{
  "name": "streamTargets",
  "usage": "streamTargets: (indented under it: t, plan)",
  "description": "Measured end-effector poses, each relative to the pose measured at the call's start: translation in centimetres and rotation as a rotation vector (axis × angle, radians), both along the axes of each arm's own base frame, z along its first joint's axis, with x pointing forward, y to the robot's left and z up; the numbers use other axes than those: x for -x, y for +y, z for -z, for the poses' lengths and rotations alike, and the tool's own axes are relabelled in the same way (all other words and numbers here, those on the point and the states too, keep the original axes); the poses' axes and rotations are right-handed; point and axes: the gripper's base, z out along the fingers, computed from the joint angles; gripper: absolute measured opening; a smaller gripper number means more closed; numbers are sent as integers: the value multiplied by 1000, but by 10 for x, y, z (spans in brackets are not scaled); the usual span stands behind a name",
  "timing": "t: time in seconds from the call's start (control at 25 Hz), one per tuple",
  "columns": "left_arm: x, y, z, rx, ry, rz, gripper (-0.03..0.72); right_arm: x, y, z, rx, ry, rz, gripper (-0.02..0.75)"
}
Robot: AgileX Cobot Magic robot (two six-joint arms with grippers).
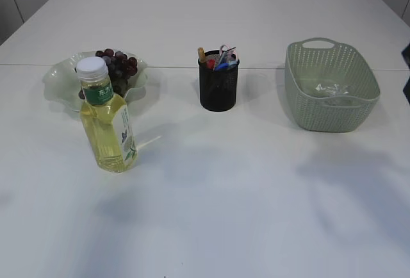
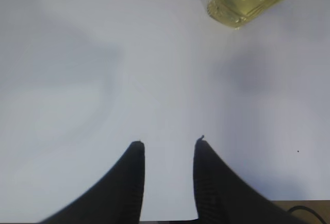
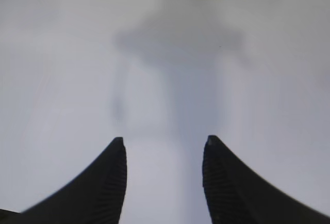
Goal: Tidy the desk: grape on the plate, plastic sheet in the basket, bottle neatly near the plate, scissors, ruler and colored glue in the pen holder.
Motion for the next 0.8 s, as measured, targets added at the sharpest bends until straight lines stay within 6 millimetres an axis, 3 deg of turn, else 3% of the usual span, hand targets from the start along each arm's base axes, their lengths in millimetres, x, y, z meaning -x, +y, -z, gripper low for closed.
streamTargets:
  t: [0.32,0.6,0.8]
  plan:
    - [52,7,-26,-27,-66,9,251,72,-14,-17,-41,-105,45,385]
    - [96,12,-43,-48,-194,20,389,148,-29,-25,-87,-256,68,385]
    - [125,15,-52,-39,-305,16,412,204,-38,-28,-145,-429,66,385]
